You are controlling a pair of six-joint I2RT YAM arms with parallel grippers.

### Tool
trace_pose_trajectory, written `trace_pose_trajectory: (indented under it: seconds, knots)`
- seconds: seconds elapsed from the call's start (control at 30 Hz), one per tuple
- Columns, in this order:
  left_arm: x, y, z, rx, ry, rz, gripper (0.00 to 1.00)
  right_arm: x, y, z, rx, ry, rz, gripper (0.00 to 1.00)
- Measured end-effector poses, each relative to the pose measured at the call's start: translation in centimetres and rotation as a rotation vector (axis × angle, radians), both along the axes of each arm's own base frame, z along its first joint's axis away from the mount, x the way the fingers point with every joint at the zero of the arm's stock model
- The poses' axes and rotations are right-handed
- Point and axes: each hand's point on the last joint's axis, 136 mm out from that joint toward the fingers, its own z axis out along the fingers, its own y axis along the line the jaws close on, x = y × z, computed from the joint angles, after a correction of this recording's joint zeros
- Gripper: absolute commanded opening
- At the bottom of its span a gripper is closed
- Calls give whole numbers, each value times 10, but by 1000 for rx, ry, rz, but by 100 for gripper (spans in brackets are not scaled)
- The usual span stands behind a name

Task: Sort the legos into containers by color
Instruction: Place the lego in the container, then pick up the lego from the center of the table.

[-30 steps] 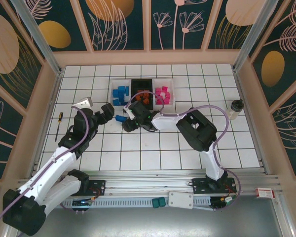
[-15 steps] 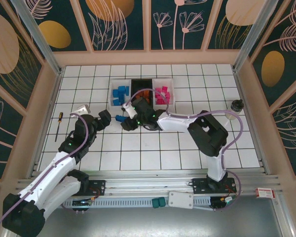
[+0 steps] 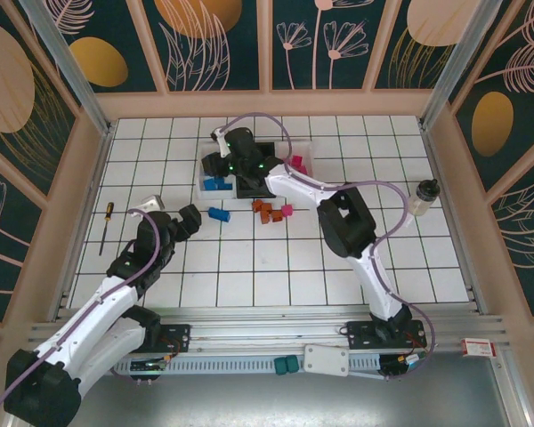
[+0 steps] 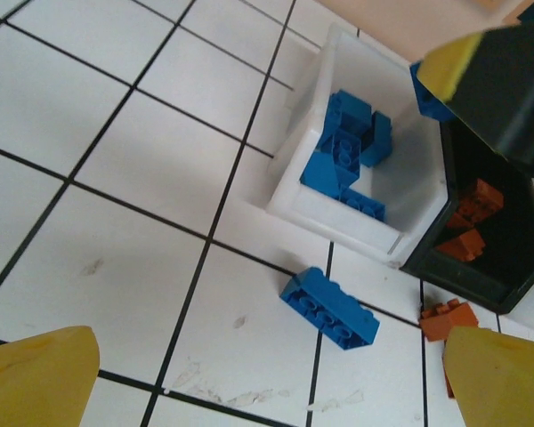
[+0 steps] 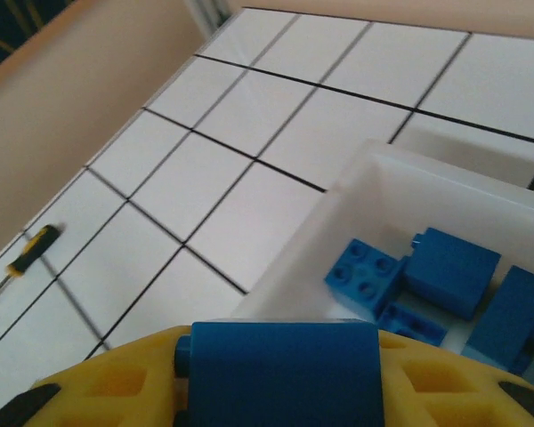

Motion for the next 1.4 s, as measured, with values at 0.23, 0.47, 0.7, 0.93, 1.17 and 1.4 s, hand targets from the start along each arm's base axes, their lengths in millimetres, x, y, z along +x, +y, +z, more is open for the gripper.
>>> trace_pose_trajectory:
  seconds: [0.23,0.47,0.7,0.93,1.17,1.4]
  knots:
    - [1,-10,-21,-3,63,-46,99,23,5,0,29,24,-33,68]
    - [8,-29,-42,-4,121,-133,98,6,-8,21,58,0,-26,70]
    - [23,-81,-61,130,189,-289,99,-44,-61,52,126,-15,-46,71]
    - [49,-79,-84,295,217,-252,99,-65,-110,48,160,-7,-100,71]
    - [75,-81,-100,412,230,-244,91,-75,-131,40,160,10,-128,71]
    - [92,-90,-114,450,233,-263,79,-79,-138,66,209,-36,-135,71]
